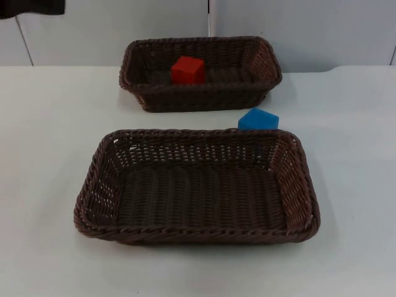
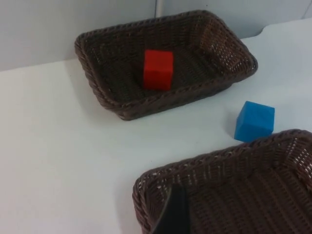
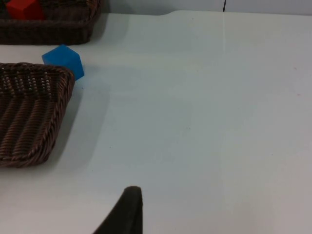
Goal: Pick up one cube with the left hand and place it into the upper basket. Pick up one cube with the right hand and place it into the lower basket.
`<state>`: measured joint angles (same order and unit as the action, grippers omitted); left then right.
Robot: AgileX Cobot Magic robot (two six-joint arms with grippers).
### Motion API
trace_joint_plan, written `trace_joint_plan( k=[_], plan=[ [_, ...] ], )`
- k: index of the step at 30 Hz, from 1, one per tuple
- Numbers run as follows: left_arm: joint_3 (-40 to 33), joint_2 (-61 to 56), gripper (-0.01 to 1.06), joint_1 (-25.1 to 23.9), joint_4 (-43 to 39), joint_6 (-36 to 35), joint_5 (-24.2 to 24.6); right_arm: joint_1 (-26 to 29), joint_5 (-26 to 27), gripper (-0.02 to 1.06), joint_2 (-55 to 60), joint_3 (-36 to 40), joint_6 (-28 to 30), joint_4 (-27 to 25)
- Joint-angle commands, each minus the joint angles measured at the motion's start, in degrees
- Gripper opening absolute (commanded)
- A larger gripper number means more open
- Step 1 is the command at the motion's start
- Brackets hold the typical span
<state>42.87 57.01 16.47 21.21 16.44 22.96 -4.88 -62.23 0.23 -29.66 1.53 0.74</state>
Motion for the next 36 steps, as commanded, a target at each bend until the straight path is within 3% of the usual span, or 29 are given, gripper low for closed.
trace_joint_plan(
  k=[1,14,20,36],
  plan=[
    [-1.2,-3.1,0.72,0.0,-1.0,0.0,2.0,0.1,0.4,1.05,-0.2,0.1,0.2,0.2],
    [-8.0,-20.9,0.72,0.0,-2.3,0.0,8.4,0.1,0.4,1.05,-0.2,0.1,0.2,0.2],
    [-13.0,-26.2,0.72,0.0,-2.2,-1.8,7.8,0.1,0.4,1.05,-0.2,0.1,0.2,0.2],
    [-13.3,-31.3,0.72,0.0,-2.7,-2.0,8.3,0.1,0.4,1.05,-0.2,0.1,0.0,0.3]
  ],
)
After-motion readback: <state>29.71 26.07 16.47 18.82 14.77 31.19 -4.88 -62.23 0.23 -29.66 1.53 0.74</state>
